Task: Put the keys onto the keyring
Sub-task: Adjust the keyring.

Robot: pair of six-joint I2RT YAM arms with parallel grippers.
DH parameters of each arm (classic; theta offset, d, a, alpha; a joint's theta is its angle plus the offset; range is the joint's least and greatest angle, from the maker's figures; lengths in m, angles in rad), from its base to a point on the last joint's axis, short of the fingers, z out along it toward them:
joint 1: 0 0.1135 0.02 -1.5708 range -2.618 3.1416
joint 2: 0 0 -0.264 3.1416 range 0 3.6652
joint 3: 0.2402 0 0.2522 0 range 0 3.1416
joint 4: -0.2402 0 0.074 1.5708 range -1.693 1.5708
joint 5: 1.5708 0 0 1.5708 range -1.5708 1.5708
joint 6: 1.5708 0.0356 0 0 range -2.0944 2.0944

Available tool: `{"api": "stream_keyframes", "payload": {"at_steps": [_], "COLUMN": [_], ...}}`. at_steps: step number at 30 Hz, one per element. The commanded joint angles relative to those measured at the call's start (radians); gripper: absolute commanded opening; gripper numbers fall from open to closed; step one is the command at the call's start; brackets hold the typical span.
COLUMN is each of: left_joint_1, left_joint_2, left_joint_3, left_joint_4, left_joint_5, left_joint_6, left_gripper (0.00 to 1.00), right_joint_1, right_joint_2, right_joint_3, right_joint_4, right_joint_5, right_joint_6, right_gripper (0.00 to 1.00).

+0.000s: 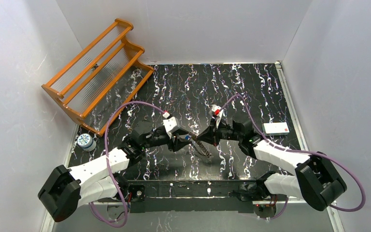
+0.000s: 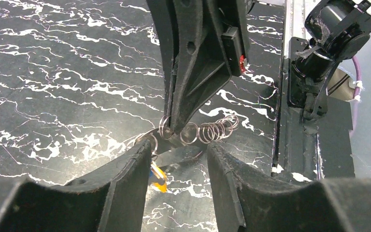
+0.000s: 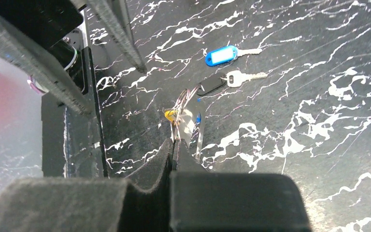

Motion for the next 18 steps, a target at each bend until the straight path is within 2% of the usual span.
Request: {"api": "stream_keyframes", "payload": {"at_steps": [1, 9, 15, 18], "left_joint_1": [-0.004, -0.003, -0.003, -0.004], "left_joint_2": [-0.002, 0.021, 0.067, 0.108], "left_joint_3": [-0.021, -0.077, -0.111, -0.12], "left_joint_4": [0.066, 0.118, 0.196, 0.239], "left_joint_5": [0.018, 0.035, 0.06, 0.096], "left_joint_6": [0.003, -0.005, 0.003, 0.024], "left_gripper": [0.44, 0.43, 0.44, 0.44], "right_joint_1": [0.002, -0.004, -0.005, -0.004], "right_joint_2": [0.038, 0.156, 0.158, 0.139], "right_joint_3": [0.082, 0.117, 0.096, 0.057], "right_joint_4": [-0.011, -0.058, -0.072, -0.021], "right_joint_5": [0.015, -0.006, 0.01, -0.015], "right_joint_6": [0.11, 0.174, 0.05, 0.011], "right_gripper": [0.01, 0.01, 0.01, 0.01]}}
